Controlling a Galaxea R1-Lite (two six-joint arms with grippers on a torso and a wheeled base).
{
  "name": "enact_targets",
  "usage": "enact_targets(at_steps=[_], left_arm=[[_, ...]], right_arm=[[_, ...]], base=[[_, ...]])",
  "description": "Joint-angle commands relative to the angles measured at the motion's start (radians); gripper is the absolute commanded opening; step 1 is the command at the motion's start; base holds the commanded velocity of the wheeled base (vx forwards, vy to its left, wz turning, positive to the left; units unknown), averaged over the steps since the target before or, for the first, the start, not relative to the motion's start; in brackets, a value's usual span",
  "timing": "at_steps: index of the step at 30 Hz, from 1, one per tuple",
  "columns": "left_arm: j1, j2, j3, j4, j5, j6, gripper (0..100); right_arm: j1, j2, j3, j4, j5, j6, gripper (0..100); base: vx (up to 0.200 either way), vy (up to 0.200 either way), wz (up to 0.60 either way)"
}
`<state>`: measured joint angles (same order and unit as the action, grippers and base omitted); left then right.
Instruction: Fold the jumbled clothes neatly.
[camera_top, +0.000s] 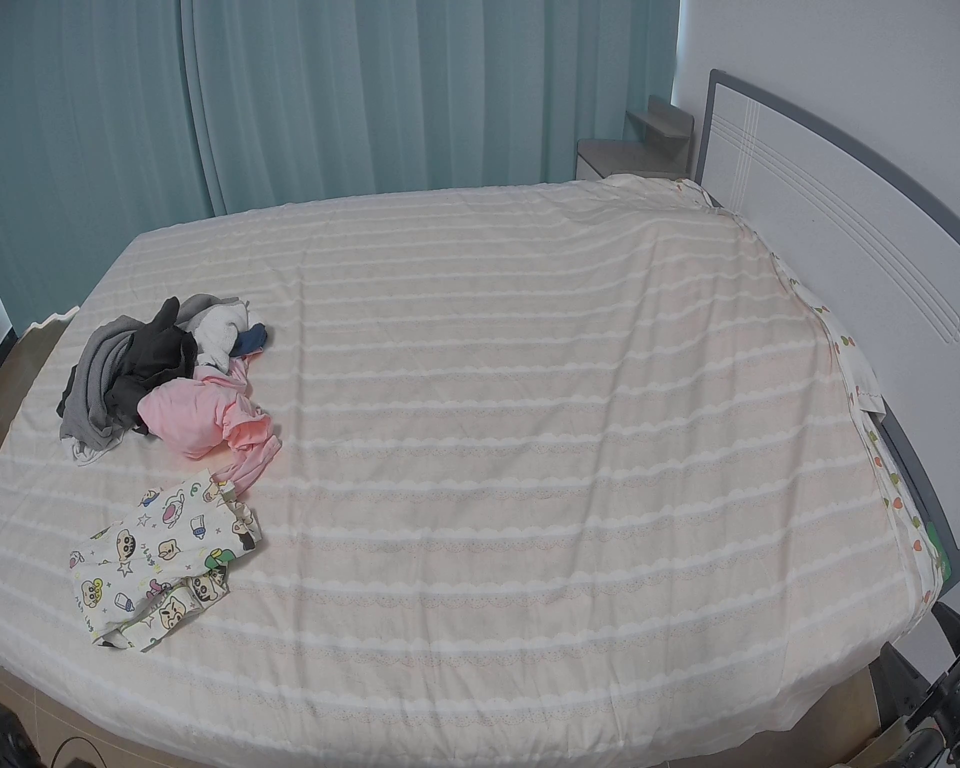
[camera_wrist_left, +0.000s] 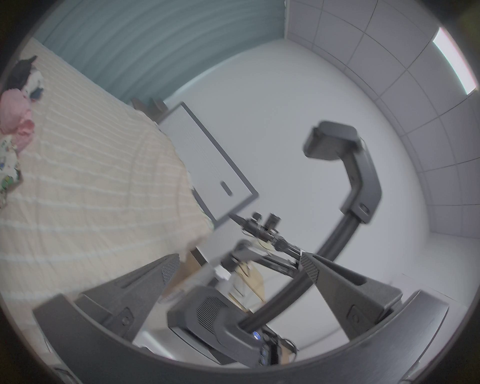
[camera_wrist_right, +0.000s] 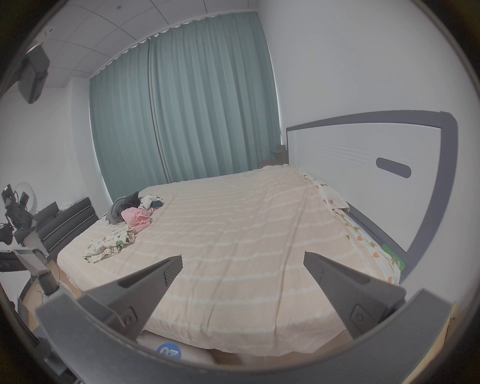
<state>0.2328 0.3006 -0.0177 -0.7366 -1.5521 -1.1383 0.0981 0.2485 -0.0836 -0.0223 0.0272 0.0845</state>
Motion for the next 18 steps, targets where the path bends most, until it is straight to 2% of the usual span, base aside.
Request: enact_targets(at_steps=[1,5,7,9,11,14,15,16,17,18], left_arm=[[-0.122,-0.215,0.016,0.137,-0.016,-0.052,100],[-0.122,-0.215,0.016,0.183,-0.016,0.008,100],[-0.122,-0.215,0.015,0.258,0.026,0.124,100],[-0.122,-0.216,0.015,0.341,0.104,0.244,100],[-0.122,-0.215,0.015,0.453,0.234,0.434,100],[-0.122,-0.213,0.016,0.672,0.497,0.808,100],[-0.122,-0.213,0.016,0.675,0.511,0.819,100],[-0.122,-0.213,-0.005,0.740,0.649,0.901,100],[-0.122,-0.215,-0.007,0.724,0.716,0.907,100],[-0.122,-0.213,0.004,0.692,0.817,0.916,100]], right_arm=[[-0.008,-0.147,0.084,-0.014,-0.020,-0.025,100],[-0.008,-0.147,0.084,-0.008,-0.016,-0.023,100],[-0.008,-0.147,0.084,-0.005,-0.009,-0.035,100],[-0.009,-0.147,0.084,0.001,-0.012,-0.106,100],[-0.009,-0.147,0.084,0.002,-0.013,-0.169,100],[-0.008,-0.147,0.084,0.001,-0.013,-0.177,100],[-0.008,-0.146,0.084,0.001,-0.013,-0.175,100],[-0.008,-0.147,0.084,0.001,-0.013,-0.163,100],[-0.008,-0.147,0.084,0.001,-0.013,-0.152,100],[-0.008,-0.147,0.084,0.001,-0.013,-0.137,100]], base=[[0.000,0.000,0.00],[0.000,0.000,0.00],[0.000,0.000,0.00],[0.000,0.000,0.00],[0.000,0.000,0.00],[0.000,0.000,0.00],[0.000,0.000,0.00],[0.000,0.000,0.00],[0.000,0.000,0.00],[0.000,0.000,0.00]])
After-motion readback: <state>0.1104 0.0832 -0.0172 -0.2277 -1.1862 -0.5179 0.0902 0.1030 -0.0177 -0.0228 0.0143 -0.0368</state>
